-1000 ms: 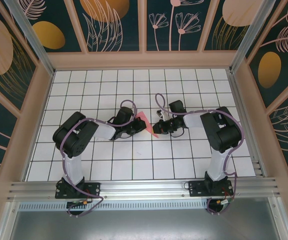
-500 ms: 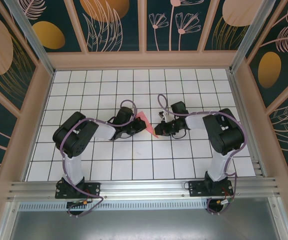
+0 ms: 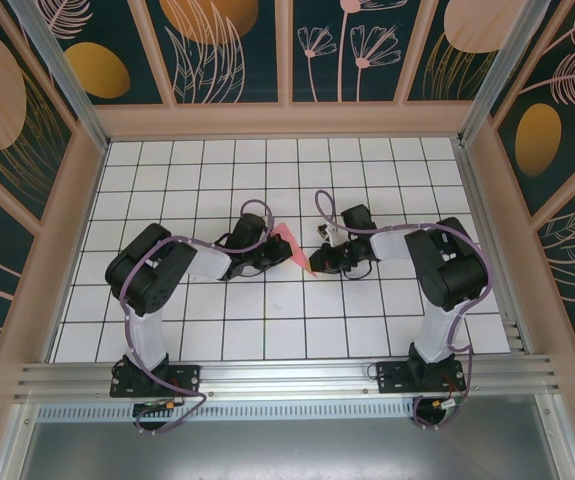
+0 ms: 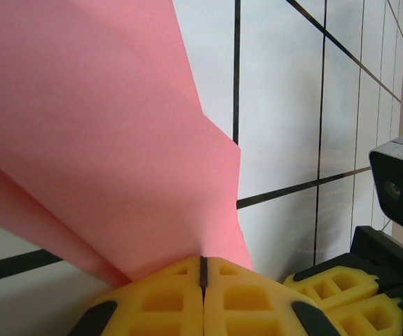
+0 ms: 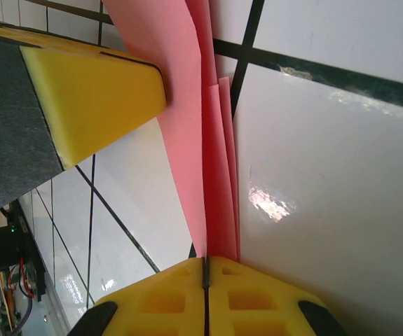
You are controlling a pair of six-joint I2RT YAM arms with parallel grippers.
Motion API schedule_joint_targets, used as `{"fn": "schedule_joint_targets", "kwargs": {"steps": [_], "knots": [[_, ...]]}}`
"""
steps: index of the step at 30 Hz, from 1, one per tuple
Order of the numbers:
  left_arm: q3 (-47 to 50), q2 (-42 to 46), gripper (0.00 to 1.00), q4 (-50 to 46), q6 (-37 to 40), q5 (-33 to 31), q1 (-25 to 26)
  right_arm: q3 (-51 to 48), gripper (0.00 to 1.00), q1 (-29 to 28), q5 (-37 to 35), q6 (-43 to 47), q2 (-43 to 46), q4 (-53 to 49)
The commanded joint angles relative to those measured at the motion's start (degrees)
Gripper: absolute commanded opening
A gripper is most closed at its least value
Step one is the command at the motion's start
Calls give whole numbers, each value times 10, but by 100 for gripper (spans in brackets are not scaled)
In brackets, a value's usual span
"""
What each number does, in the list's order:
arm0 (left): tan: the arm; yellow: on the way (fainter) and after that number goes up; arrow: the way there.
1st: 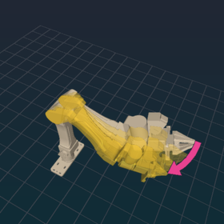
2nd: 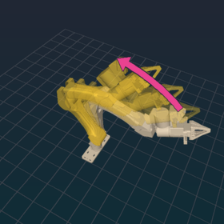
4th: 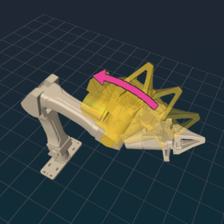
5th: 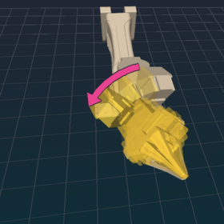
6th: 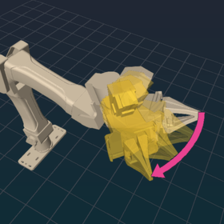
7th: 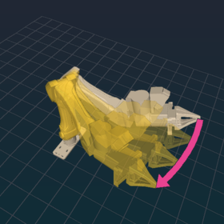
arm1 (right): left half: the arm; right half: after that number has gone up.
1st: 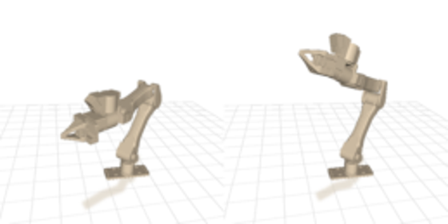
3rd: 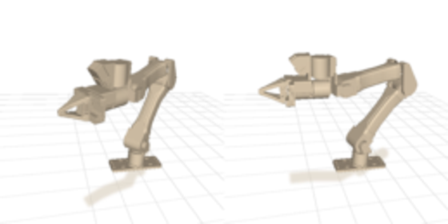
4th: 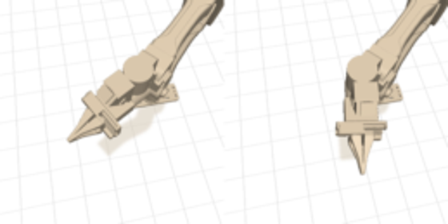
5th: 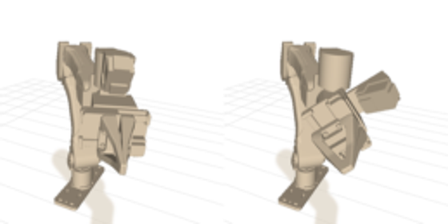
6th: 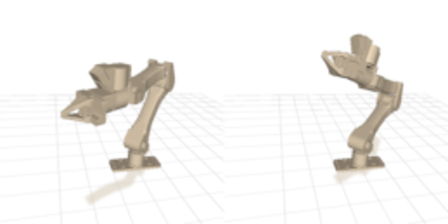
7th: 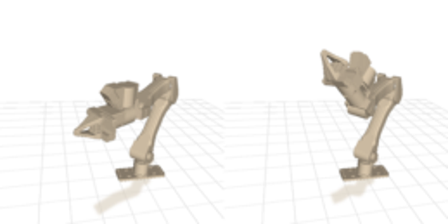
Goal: Fold a paper plane with a square sheet of paper (pick it up from the middle)
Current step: Fold the wing for the fifth time at the center of the table.
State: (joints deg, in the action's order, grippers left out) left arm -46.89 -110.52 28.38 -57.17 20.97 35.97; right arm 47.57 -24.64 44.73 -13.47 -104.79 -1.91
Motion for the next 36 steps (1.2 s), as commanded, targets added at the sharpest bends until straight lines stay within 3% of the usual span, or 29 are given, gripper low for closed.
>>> {"fn": "schedule_joint_targets", "kwargs": {"steps": [1,15,20,24,36], "knots": [[-3,-22,7,-67,13,-45,1,-5,12,-4,-26,12,20,-51],[-13,-35,6,-96,11,-52,1,-22,10,-10,-75,7,8,-71],[-15,-33,6,-98,14,-51,1,-17,22,-11,-91,-21,79,-52],[-14,-34,6,-97,15,-49,1,-7,25,-14,-81,-27,107,-40],[-16,-34,6,-99,16,-48,1,68,14,-44,-29,2,3,-62]]}}
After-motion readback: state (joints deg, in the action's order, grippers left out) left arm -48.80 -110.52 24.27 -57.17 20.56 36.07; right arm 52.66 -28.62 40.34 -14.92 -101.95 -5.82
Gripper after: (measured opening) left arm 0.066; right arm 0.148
